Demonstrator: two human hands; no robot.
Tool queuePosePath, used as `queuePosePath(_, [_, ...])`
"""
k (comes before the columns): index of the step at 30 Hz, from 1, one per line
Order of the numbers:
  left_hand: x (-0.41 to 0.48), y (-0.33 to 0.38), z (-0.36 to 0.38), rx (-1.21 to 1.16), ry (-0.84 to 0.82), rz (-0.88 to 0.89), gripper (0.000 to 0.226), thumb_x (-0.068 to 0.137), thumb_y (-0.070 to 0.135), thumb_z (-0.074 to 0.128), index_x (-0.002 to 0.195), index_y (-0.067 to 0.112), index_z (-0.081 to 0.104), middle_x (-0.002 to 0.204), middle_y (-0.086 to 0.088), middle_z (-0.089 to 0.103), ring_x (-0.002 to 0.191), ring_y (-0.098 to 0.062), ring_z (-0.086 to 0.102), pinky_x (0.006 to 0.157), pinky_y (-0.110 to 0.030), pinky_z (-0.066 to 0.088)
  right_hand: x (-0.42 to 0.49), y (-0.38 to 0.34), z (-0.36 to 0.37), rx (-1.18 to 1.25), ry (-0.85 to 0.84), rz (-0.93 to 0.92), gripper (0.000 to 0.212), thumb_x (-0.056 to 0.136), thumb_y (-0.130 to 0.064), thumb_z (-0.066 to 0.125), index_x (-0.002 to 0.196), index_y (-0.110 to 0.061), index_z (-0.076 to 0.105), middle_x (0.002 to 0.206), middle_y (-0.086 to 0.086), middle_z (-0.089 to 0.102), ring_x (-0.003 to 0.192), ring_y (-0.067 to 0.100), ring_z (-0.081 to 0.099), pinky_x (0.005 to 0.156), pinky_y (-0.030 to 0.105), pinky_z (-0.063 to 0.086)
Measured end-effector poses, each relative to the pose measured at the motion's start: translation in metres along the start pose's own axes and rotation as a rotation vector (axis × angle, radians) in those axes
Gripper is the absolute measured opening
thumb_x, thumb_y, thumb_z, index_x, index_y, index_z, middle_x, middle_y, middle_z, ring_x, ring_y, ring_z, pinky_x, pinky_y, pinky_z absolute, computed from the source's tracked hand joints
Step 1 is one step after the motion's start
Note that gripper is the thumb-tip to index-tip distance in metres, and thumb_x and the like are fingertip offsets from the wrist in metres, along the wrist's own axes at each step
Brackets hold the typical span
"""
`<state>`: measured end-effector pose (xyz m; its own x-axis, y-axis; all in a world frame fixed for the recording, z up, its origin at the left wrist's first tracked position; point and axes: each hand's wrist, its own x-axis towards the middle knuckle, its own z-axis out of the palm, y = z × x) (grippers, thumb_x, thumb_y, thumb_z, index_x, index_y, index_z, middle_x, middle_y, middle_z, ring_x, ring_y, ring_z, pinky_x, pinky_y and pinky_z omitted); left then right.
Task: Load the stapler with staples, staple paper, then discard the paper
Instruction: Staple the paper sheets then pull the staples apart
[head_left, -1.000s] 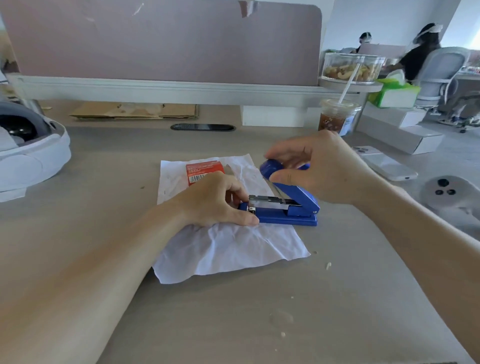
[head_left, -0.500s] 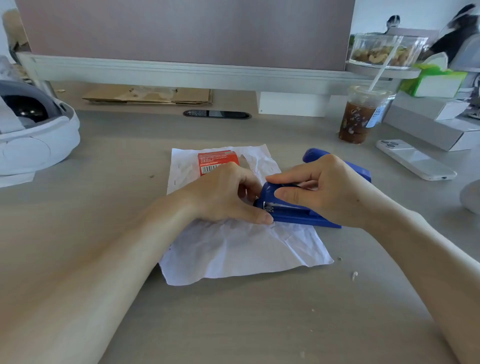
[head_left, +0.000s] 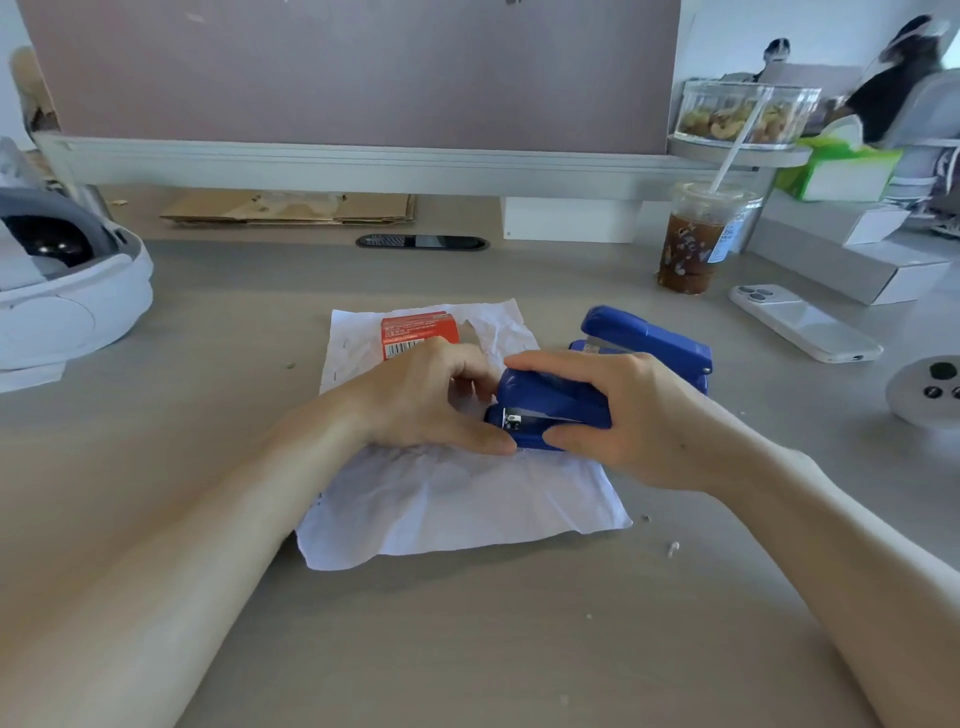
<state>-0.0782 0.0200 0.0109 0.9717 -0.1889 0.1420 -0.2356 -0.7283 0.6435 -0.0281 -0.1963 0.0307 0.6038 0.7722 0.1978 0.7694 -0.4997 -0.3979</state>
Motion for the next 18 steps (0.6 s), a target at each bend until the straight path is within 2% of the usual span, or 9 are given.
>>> queuePosePath(2, [0.001, -0.004, -0.001, 0.014, 0.002, -0.007, 0.032, 0.064, 0.042, 0.084, 0.085, 0.053, 0.064, 0.091, 0.018, 0.064, 0.088, -0.002, 0.057, 0.073, -0.014, 0.042, -0.002, 0.004, -0.006, 0.009, 0.032, 0.003, 0.05, 0.083, -0.018, 0.07, 0.125, -0.041, 0.058, 0.092, -0.029, 0.064, 0.088, -0.002, 0.054, 0.077, 0.003, 0.038])
queuePosePath(4, [0.003, -0.005, -0.002, 0.05, -0.013, -0.023, 0.046, 0.063, 0.048, 0.086, 0.103, 0.046, 0.065, 0.104, 0.015, 0.061, 0.099, 0.0, 0.056, 0.079, -0.012, 0.042, -0.002, 0.011, -0.014, 0.005, 0.025, 0.024, 0.042, 0.08, -0.015, 0.072, 0.116, -0.036, 0.065, 0.077, -0.03, 0.061, 0.082, -0.008, 0.053, 0.072, 0.001, 0.035])
queuePosePath(7, [0.003, -0.006, -0.006, 0.085, -0.078, -0.074, 0.061, 0.065, 0.053, 0.081, 0.12, 0.037, 0.061, 0.123, 0.019, 0.056, 0.117, 0.003, 0.05, 0.089, -0.008, 0.037, -0.004, 0.026, -0.028, -0.031, 0.025, 0.105, 0.039, 0.077, -0.019, 0.076, 0.11, -0.038, 0.069, 0.078, -0.011, 0.068, 0.076, 0.008, 0.056, 0.068, 0.007, 0.038])
queuePosePath(8, [0.003, -0.006, -0.007, 0.086, -0.102, -0.088, 0.062, 0.065, 0.053, 0.08, 0.122, 0.037, 0.06, 0.129, 0.023, 0.052, 0.122, 0.003, 0.046, 0.092, -0.007, 0.034, -0.005, 0.031, -0.032, -0.026, 0.024, 0.139, 0.043, 0.075, -0.019, 0.077, 0.113, -0.037, 0.069, 0.081, -0.006, 0.071, 0.078, 0.011, 0.059, 0.072, 0.01, 0.041])
queuePosePath(9, [0.003, -0.007, -0.007, 0.085, -0.123, -0.099, 0.064, 0.066, 0.052, 0.08, 0.125, 0.036, 0.059, 0.133, 0.027, 0.049, 0.126, 0.005, 0.042, 0.094, -0.006, 0.031, -0.006, 0.036, -0.035, -0.028, 0.019, 0.171, 0.047, 0.074, -0.019, 0.078, 0.117, -0.036, 0.068, 0.085, -0.004, 0.073, 0.083, 0.014, 0.063, 0.08, 0.018, 0.046])
queuePosePath(11, [0.002, -0.009, -0.01, 0.094, -0.155, -0.111, 0.069, 0.068, 0.05, 0.08, 0.131, 0.037, 0.056, 0.138, 0.03, 0.043, 0.129, 0.009, 0.036, 0.094, -0.002, 0.027, -0.006, 0.041, -0.042, -0.02, 0.007, 0.216, 0.048, 0.073, -0.016, 0.079, 0.117, -0.033, 0.069, 0.093, -0.004, 0.075, 0.088, 0.013, 0.067, 0.085, 0.028, 0.049])
queuePosePath(15, [0.0, -0.013, -0.016, 0.12, -0.194, -0.124, 0.074, 0.07, 0.05, 0.079, 0.137, 0.038, 0.05, 0.143, 0.031, 0.04, 0.13, 0.011, 0.034, 0.096, -0.001, 0.025, -0.007, 0.045, -0.049, 0.041, -0.031, 0.269, 0.046, 0.071, -0.01, 0.08, 0.111, -0.032, 0.072, 0.093, -0.011, 0.076, 0.08, -0.003, 0.067, 0.078, 0.013, 0.047])
queuePosePath(17, [-0.001, -0.015, -0.017, 0.137, -0.174, -0.12, 0.072, 0.071, 0.051, 0.077, 0.136, 0.038, 0.05, 0.142, 0.028, 0.044, 0.13, 0.01, 0.037, 0.099, -0.003, 0.026, -0.007, 0.045, -0.049, 0.072, -0.055, 0.279, 0.046, 0.071, -0.009, 0.081, 0.109, -0.033, 0.072, 0.092, -0.015, 0.076, 0.08, -0.005, 0.067, 0.078, 0.013, 0.048])
queuePosePath(18, [-0.002, -0.016, -0.015, 0.142, -0.153, -0.109, 0.069, 0.073, 0.051, 0.077, 0.135, 0.038, 0.05, 0.141, 0.026, 0.046, 0.129, 0.009, 0.038, 0.101, -0.004, 0.028, -0.007, 0.044, -0.048, 0.087, -0.06, 0.277, 0.046, 0.07, -0.009, 0.081, 0.108, -0.033, 0.072, 0.092, -0.015, 0.076, 0.081, -0.003, 0.068, 0.081, 0.017, 0.051])
